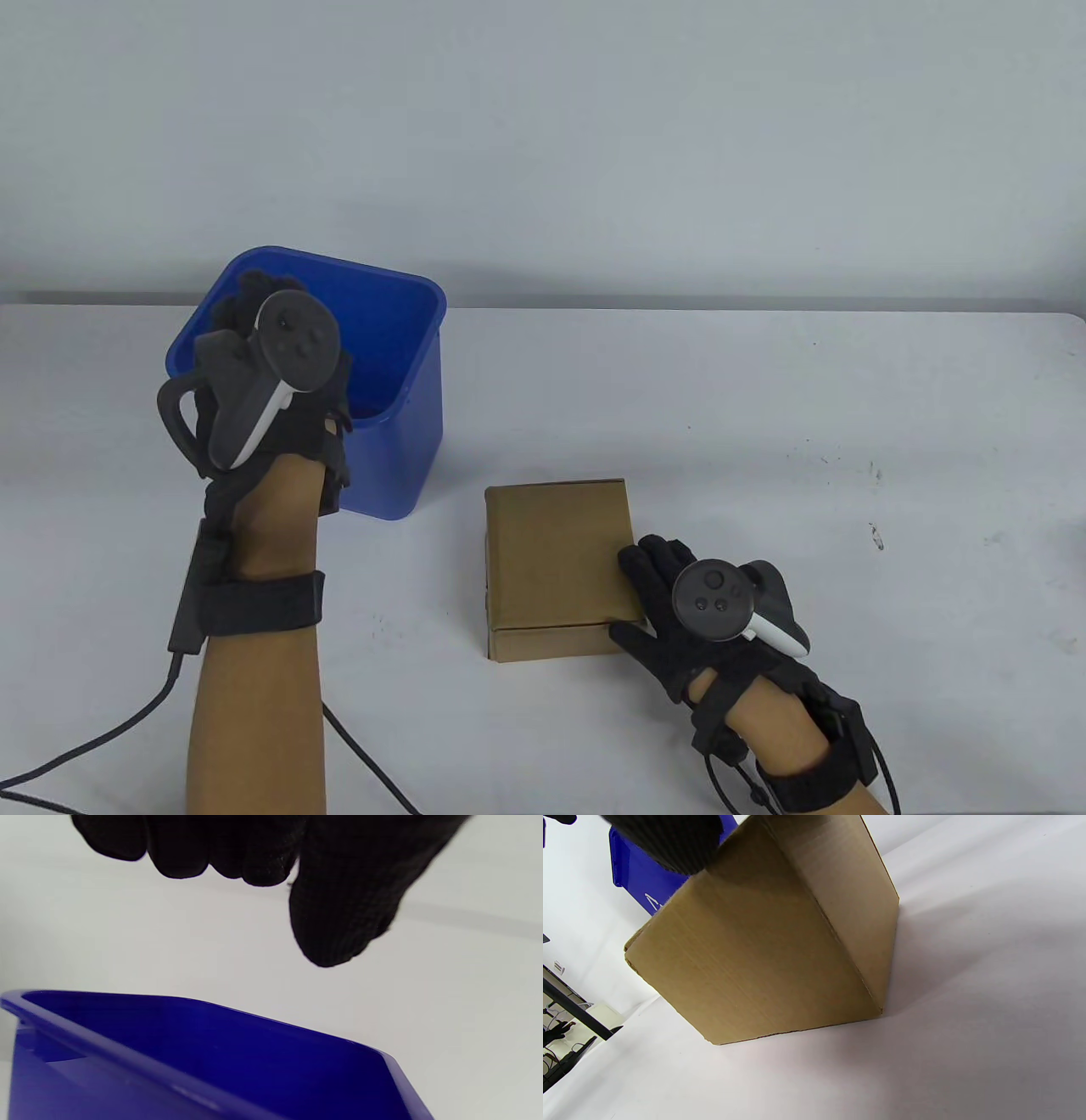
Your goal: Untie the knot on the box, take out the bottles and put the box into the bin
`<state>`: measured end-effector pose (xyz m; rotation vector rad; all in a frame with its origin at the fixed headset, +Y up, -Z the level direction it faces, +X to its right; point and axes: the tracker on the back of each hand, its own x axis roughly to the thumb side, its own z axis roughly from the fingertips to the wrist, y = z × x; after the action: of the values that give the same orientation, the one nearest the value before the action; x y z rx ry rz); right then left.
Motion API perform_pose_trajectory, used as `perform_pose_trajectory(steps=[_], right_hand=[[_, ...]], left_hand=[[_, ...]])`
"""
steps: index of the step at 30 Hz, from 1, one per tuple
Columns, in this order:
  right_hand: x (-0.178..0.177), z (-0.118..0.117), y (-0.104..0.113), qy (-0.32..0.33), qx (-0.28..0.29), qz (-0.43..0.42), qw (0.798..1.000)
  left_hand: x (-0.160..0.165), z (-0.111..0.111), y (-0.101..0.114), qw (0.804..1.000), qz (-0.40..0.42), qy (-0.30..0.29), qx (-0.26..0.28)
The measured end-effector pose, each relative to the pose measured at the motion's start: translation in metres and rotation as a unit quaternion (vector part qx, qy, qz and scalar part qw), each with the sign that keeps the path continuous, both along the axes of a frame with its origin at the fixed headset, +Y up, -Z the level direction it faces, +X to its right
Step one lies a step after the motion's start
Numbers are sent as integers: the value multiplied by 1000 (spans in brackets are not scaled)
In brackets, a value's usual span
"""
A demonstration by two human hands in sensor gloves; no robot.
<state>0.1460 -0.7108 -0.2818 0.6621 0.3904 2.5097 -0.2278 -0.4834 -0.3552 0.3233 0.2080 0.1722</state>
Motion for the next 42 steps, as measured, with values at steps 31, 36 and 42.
perform_pose_trajectory(steps=[31,36,42], right_hand=[[40,-35,-20,-125,18,1,992],[24,-34,-31,-81,3,44,996],[5,-30,-42,-33,-8,114,993]], left_hand=[[42,64,-244,951,101,-258,-139],[61,59,-257,938,26,-294,-181],[75,66,-264,925,-4,-326,-193]])
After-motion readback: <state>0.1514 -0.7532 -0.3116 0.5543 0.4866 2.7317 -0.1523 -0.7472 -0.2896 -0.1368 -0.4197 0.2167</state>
